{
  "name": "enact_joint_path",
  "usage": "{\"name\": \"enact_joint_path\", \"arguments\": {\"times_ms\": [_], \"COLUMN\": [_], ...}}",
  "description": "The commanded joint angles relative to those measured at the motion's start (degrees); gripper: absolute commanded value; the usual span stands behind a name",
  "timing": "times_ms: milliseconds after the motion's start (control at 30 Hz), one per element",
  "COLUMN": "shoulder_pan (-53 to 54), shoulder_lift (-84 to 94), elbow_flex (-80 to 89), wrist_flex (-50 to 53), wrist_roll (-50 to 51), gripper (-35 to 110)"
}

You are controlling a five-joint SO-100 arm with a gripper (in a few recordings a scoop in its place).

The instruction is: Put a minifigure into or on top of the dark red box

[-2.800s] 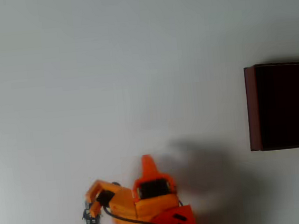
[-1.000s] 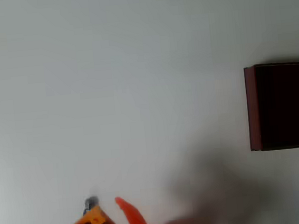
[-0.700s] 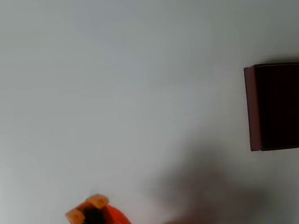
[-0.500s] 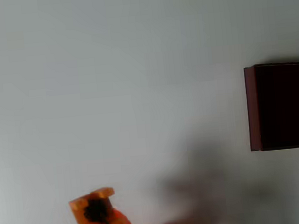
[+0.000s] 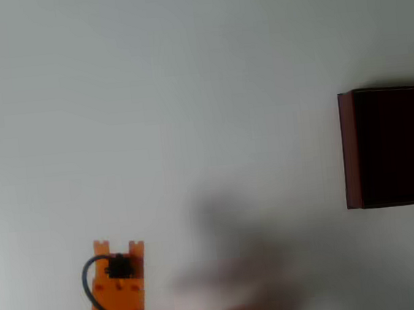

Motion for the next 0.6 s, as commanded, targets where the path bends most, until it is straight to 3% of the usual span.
{"name": "enact_joint_path", "arguments": {"times_ms": [0, 267, 567], "shoulder_pan": [-0.26, -0.35, -2.81], "shoulder_lift": [-2.81, -3.16, -8.35], "elbow_flex": [-1.58, 6.86, 7.21], "wrist_flex": [-1.05, -10.28, -13.27], "wrist_roll": [3.25, 5.71, 5.98], "gripper": [20, 20, 20]}}
